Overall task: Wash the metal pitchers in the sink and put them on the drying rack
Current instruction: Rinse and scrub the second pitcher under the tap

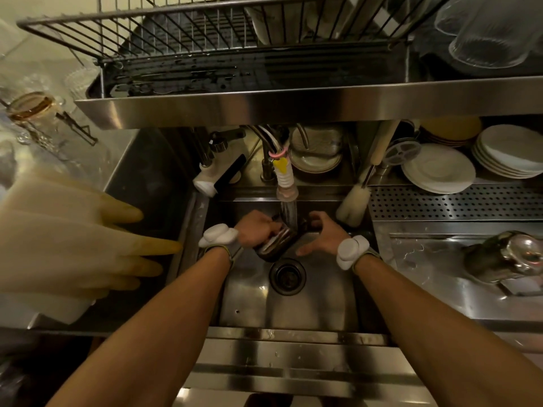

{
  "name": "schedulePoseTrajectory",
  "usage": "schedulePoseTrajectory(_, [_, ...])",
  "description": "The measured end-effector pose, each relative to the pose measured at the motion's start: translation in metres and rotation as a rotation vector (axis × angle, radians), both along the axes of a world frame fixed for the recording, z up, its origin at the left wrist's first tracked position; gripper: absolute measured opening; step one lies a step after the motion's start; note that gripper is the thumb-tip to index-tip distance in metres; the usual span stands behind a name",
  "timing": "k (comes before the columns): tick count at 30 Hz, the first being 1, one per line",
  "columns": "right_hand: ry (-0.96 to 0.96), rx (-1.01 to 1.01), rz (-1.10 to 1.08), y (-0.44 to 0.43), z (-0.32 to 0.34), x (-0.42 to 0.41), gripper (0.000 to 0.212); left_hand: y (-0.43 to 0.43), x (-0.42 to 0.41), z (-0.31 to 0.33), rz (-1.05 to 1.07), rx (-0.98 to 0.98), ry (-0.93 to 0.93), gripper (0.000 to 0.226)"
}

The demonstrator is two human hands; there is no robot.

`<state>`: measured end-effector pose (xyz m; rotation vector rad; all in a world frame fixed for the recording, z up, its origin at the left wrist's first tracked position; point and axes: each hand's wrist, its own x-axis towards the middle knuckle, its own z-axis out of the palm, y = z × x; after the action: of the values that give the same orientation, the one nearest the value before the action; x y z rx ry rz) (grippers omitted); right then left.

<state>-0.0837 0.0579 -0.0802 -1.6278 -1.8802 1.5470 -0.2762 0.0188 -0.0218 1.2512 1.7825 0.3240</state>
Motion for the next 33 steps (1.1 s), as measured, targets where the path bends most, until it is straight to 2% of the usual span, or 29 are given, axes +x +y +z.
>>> schedulePoseTrajectory(7, [-0.054, 0.045, 0.002, 0.007, 0.001, 0.007, 0.081, 0.001, -0.008, 0.017, -0.131, 0.084, 0.316, 0.030])
schedulePoseTrajectory(11, [-0.054, 0.036, 0.008, 0.008, 0.002, 0.007, 0.074, 0.000, -0.002, 0.027, -0.283, 0.088, 0.489, 0.036])
schedulePoseTrajectory(14, [-0.068, 0.047, 0.009, 0.009, 0.003, 0.008, 0.070, 0.000, 0.004, 0.034, -0.370, 0.112, 0.609, 0.030])
schedulePoseTrajectory(21, [-0.083, 0.069, 0.014, 0.009, 0.007, 0.008, 0.065, 0.000, 0.010, 0.044, -0.493, 0.153, 0.886, 0.034])
schedulePoseTrajectory(26, [-0.083, 0.080, 0.013, 0.010, 0.012, 0.006, 0.065, -0.002, 0.010, 0.048, -0.536, 0.224, 0.952, 0.027])
schedulePoseTrajectory(29, [-0.085, 0.080, 0.015, 0.008, 0.013, 0.004, 0.064, -0.003, 0.010, 0.047, -0.515, 0.223, 0.930, 0.025])
schedulePoseTrajectory(31, [-0.077, 0.071, 0.011, 0.008, 0.012, 0.004, 0.064, -0.002, 0.008, 0.046, -0.419, 0.182, 0.825, 0.027])
schedulePoseTrajectory(33, [-0.076, 0.051, 0.020, 0.006, 0.012, 0.006, 0.064, -0.001, 0.007, 0.041, -0.260, 0.121, 0.603, 0.026])
